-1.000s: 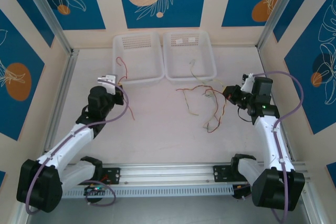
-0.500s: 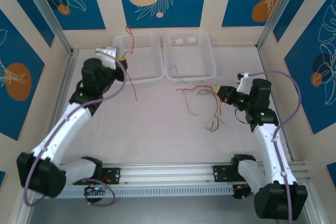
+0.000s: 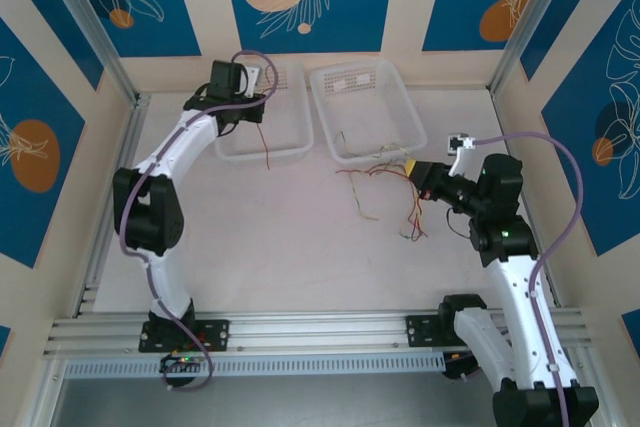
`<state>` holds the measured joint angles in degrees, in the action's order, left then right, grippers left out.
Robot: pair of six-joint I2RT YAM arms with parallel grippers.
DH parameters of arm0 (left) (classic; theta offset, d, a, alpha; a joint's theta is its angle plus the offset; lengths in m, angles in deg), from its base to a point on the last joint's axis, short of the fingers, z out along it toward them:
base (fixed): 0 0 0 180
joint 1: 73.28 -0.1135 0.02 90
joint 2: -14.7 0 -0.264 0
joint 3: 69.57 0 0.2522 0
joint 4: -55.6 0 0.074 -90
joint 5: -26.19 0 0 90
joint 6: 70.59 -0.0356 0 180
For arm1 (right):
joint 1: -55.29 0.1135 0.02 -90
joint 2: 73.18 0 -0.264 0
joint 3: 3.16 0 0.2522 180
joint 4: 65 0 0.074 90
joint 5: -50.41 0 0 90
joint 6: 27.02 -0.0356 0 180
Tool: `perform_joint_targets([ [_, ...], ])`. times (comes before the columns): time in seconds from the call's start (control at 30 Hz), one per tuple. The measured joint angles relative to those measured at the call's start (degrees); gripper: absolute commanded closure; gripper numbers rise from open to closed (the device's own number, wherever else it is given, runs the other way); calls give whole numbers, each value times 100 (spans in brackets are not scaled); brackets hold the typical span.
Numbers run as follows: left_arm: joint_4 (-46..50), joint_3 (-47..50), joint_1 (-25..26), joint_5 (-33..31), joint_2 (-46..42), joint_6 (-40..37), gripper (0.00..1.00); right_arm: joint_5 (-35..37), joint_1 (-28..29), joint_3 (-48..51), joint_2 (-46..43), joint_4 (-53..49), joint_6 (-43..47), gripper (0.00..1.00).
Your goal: Untangle the cables
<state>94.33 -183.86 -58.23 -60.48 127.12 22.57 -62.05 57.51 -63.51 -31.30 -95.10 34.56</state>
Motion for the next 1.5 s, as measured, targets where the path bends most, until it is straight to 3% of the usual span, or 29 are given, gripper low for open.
perform_joint_targets([
  [0.07,199,-352,0,-101,319,-74,99,7,37,-116,-92,-13,33,100],
  [0.17,297,-634,-9,-295,671,-201,63,33,127,-269,-164,-92,87,100],
  [0.23,317,-636,-11,-391,798,-247,51,37,190,-363,-184,-122,129,100],
  [0.3,337,-688,-15,-483,942,-291,33,39,254,-452,-181,-131,164,100],
  [0.63,313,-688,74,-1150,680,-275,29,264,680,-756,26,-127,328,100],
  [0.93,-739,1191,927,-1233,-2260,-332,28,636,1021,-935,79,98,549,100],
  [0.97,-957,1471,1045,-1152,-2559,-334,15,671,1045,-935,76,175,564,100],
  [1.0,-1128,1744,1137,-1095,-2804,-341,9,708,1069,-935,74,254,579,100],
  [1.1,-1543,2516,1285,-981,-3248,-352,8,839,1158,-944,72,417,647,100],
  [1.27,-1818,3547,1495,-844,-3392,-186,18,1294,1329,-933,308,710,774,100],
  [1.5,-2227,4656,2116,-623,-3915,35,35,1762,1429,-74,1082,1239,638,100],
])
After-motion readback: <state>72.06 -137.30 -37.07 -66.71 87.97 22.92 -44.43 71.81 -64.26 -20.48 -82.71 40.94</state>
